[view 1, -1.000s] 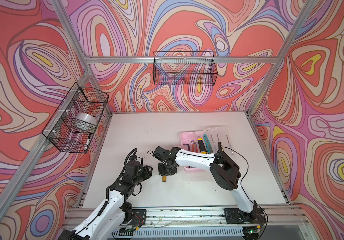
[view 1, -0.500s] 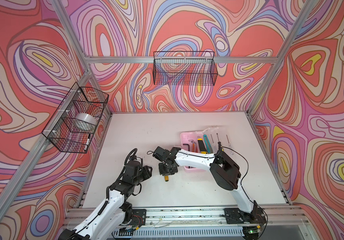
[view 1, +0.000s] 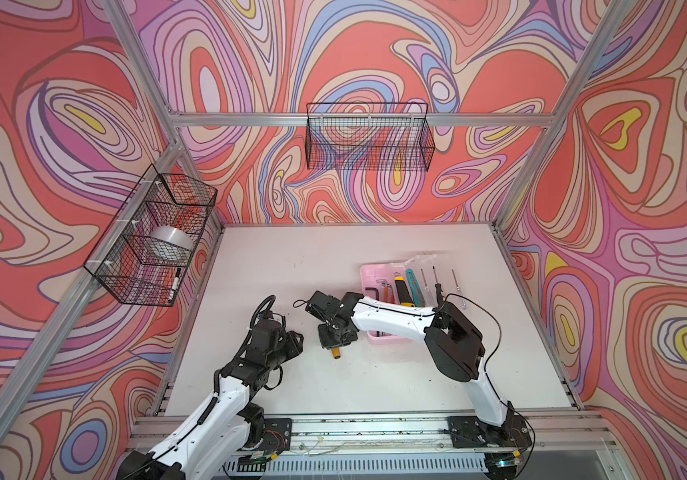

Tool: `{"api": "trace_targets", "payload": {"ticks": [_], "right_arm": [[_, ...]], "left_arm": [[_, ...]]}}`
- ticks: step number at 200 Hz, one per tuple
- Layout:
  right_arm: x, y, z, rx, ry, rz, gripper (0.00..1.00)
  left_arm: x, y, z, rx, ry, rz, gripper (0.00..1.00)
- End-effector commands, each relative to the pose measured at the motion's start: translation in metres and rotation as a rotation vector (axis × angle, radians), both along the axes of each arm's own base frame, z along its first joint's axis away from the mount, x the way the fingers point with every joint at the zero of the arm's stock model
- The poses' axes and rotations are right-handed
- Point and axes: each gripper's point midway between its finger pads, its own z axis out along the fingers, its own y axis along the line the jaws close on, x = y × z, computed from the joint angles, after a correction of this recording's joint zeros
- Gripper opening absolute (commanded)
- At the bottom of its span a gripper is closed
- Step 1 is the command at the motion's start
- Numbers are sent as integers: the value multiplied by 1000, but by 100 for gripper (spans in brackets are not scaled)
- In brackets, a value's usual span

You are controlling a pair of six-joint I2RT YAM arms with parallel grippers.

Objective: Pack the tool kit
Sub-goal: 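Carry the yellow-handled screwdriver over the box while the left gripper rises toward it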

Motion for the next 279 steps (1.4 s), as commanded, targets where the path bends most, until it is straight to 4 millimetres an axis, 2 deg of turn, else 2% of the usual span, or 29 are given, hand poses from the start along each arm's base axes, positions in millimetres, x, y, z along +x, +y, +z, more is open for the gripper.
{"api": "trace_targets", "payload": {"ticks": [1, 21, 44, 59, 76, 79, 81, 87, 98, 116, 130, 146, 172, 229, 279], "right_arm": [[19, 3, 74, 60, -167, 45, 0], [39, -18, 119, 13, -300, 50, 0], [71, -61, 161, -50, -434, 20, 0], [93, -100, 181, -95, -489, -30, 0], [114, -156, 198, -166, -532, -117, 0], [118, -164, 198, -181, -534, -130, 0], [118, -171, 206, -175, -548, -143, 0], [120, -189, 213, -188, -562, -173, 0], [123, -221, 220, -214, -573, -230, 0], [119, -261, 226, -258, -583, -300, 0], [113, -288, 223, -299, -573, -348, 0], [107, -314, 211, -317, -536, -393, 0], [100, -336, 194, -305, -499, -448, 0], [101, -360, 156, -389, -422, -463, 0], [106, -357, 119, -400, -330, -430, 0]], "left_arm": [[11, 3, 17, 21, -34, 20, 48], [20, 0, 28, 20, -52, 18, 49], [34, -6, 40, 15, -70, 4, 49], [45, -12, 47, 8, -82, -14, 48], [54, -18, 51, 4, -82, -31, 48], [61, -21, 65, -6, -112, -34, 48], [63, -22, 67, -8, -118, -36, 48], [67, -23, 71, -10, -127, -38, 48], [73, -26, 75, -16, -138, -44, 48], [83, -32, 81, -25, -153, -56, 49], [91, -36, 83, -31, -154, -66, 49], [99, -42, 84, -45, -156, -80, 48], [112, -54, 84, -62, -150, -118, 48], [130, -64, 88, -74, -157, -144, 49], [130, -63, 82, -64, -141, -143, 48]]}}
